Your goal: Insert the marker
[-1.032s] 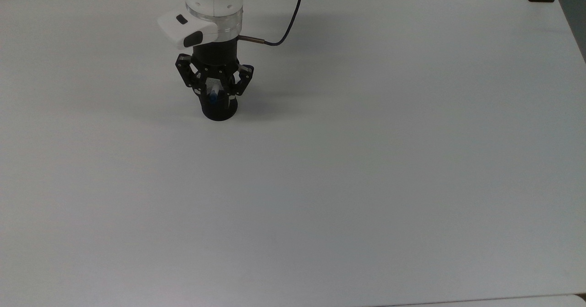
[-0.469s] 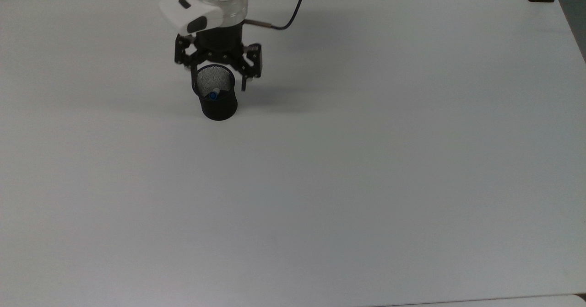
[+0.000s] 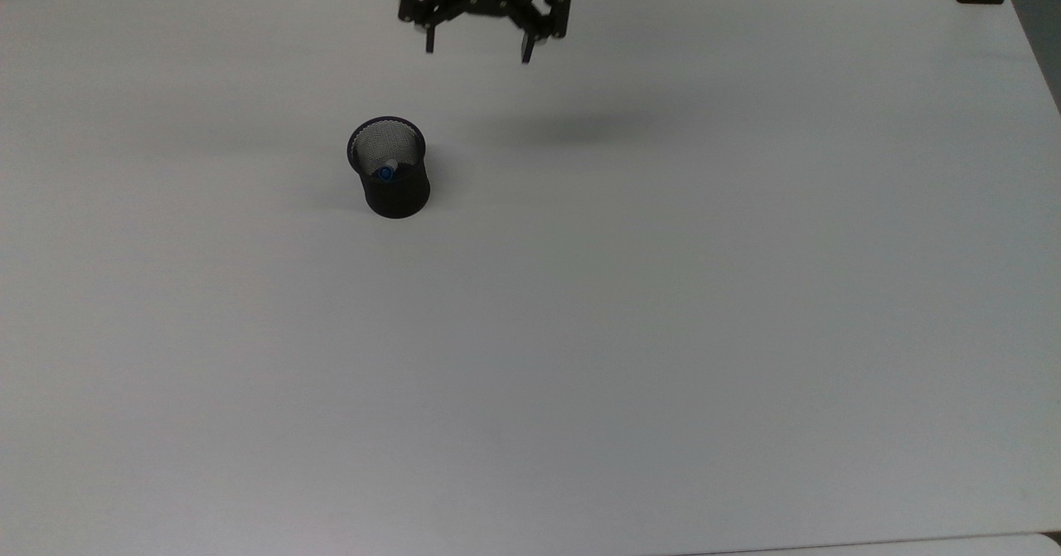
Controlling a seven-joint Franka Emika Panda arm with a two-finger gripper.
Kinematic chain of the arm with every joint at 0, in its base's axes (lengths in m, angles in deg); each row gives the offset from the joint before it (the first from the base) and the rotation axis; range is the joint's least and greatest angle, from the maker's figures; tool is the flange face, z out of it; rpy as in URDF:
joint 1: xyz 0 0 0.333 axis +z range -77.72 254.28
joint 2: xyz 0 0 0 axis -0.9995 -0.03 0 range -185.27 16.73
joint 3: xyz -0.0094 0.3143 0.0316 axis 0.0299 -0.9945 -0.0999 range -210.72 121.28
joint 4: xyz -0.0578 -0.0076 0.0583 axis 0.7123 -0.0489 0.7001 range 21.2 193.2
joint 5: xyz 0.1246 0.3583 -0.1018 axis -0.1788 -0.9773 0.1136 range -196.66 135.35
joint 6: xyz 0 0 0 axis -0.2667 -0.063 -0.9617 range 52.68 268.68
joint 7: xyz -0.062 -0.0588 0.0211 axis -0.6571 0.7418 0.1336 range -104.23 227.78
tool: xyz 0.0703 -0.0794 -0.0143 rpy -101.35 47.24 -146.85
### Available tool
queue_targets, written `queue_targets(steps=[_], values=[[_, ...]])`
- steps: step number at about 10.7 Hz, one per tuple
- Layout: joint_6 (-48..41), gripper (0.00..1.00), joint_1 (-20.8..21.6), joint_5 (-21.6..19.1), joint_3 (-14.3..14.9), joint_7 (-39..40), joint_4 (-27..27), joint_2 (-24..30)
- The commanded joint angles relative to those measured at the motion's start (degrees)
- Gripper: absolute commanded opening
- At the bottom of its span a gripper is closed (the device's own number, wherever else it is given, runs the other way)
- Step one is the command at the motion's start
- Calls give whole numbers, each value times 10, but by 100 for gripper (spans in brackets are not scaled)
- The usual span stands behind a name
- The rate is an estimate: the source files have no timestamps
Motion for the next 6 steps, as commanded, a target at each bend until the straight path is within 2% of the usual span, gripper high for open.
queue_targets(steps=[1, 3, 6], values=[[-65, 100, 3, -75, 26, 105, -11, 44], [-68, 100, -5, -81, 33, 51, -13, 47], [-62, 100, -16, -76, 32, 52, -22, 45]])
